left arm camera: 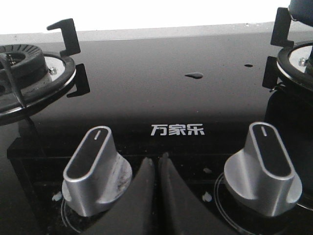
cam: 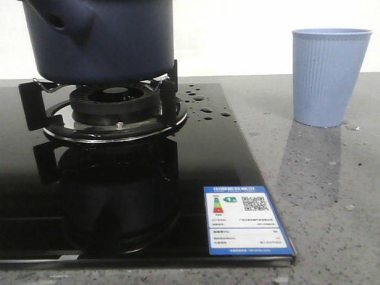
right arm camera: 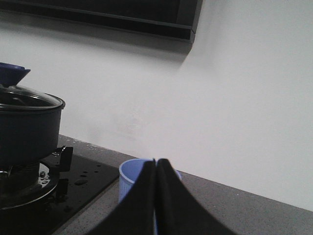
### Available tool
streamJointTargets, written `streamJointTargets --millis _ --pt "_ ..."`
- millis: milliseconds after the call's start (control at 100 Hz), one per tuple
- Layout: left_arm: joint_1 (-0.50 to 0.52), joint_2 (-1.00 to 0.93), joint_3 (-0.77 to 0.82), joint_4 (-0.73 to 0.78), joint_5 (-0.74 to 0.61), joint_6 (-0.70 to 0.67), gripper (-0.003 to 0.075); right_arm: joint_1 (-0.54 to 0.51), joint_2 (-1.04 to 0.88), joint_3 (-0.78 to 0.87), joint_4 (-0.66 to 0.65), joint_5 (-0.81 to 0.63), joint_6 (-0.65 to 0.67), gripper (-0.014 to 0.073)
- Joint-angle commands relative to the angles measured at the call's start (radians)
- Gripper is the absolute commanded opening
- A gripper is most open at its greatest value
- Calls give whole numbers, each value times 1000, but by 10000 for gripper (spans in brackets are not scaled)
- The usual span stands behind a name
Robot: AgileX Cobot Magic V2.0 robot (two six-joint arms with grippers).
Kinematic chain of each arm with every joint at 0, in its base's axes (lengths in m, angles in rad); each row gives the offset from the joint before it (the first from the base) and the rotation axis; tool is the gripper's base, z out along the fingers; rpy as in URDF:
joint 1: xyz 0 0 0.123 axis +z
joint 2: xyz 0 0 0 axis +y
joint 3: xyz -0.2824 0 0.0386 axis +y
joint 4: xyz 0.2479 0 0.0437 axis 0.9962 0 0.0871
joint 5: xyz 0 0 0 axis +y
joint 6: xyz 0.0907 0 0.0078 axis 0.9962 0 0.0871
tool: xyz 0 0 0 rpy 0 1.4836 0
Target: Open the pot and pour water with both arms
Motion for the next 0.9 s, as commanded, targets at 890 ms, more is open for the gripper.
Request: streamJointTargets --millis 890 --pt "-3 -28 39 -10 -66 -12 -19 -5 -21 81 239 4 -97 -74"
